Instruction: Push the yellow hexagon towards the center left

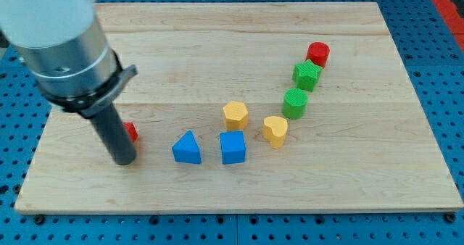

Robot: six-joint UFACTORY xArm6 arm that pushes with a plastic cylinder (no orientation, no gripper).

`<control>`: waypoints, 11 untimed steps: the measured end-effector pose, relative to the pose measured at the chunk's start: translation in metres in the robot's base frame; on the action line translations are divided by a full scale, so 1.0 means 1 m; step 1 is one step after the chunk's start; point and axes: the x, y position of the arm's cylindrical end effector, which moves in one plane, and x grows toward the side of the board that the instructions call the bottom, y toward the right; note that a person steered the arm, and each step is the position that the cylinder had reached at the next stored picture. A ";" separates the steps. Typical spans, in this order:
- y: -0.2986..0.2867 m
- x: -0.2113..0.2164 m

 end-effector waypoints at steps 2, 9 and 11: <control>0.093 -0.068; 0.047 -0.110; 0.037 -0.139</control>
